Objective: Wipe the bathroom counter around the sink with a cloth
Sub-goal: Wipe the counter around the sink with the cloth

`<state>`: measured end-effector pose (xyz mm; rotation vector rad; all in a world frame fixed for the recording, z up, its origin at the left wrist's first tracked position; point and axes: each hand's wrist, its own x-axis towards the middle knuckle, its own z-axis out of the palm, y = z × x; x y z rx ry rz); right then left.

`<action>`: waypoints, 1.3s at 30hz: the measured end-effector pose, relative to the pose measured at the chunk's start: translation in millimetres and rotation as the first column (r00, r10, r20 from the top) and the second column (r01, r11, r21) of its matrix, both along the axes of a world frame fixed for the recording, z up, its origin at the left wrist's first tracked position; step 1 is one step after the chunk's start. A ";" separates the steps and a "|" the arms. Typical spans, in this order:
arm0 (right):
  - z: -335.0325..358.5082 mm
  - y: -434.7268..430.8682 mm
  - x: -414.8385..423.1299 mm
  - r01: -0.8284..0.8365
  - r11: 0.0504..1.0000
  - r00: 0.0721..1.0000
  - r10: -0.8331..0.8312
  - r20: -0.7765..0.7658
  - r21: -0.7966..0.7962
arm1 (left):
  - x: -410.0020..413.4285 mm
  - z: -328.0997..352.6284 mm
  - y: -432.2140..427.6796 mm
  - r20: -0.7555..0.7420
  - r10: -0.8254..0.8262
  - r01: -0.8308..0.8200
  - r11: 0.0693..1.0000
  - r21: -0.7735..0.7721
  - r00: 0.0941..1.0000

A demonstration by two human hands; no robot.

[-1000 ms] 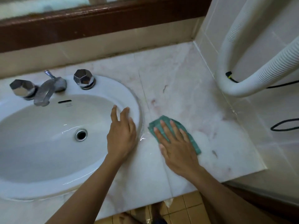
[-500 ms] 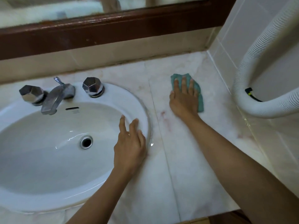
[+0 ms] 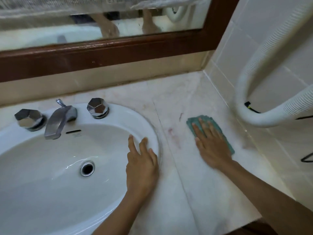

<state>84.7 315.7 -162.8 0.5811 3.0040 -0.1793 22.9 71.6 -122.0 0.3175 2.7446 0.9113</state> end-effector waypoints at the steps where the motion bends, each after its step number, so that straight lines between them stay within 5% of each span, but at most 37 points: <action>1: -1.3 7.6 -19.5 0.070 0.998 0.998 -0.070 0.005 0.006 | -0.6 -0.6 0.1 0.000 -0.004 0.004 1.000 0.006 1.000; 5: 0.9 10.5 -105.0 0.239 0.970 0.971 -0.238 0.020 -0.033 | -2.7 -3.8 -1.4 0.022 -0.024 0.024 1.000 0.010 0.999; 10: 11.4 -14.1 -171.3 0.139 0.978 0.990 -0.132 0.053 -0.156 | -4.8 -9.6 -0.2 0.012 -0.025 0.025 1.000 -0.013 1.000; 17: 2.7 -49.7 -82.3 -0.019 0.996 0.999 0.015 -0.042 -0.089 | -5.9 -9.6 -1.9 0.016 -0.029 0.029 1.000 0.011 0.999; 26: -2.2 -6.4 -87.5 0.369 0.930 0.930 -0.369 0.001 -0.006 | -5.7 -9.4 -1.7 0.018 -0.053 0.053 0.999 -0.014 0.998; 33: 1.6 -95.9 -55.1 -0.096 0.991 0.995 0.093 -0.030 -0.098 | -5.5 -8.1 -1.4 0.034 -0.037 0.037 0.999 -0.018 0.999; 36: -1.5 -72.8 -8.1 -0.127 0.989 0.990 0.123 -0.069 -0.072 | -5.7 -9.3 -0.3 0.027 -0.032 0.032 0.999 -0.008 0.999; 39: -4.0 -27.2 -13.2 0.017 1.000 0.999 -0.018 -0.044 -0.014 | -4.4 -9.9 -0.6 0.016 -0.033 0.033 0.999 0.001 0.999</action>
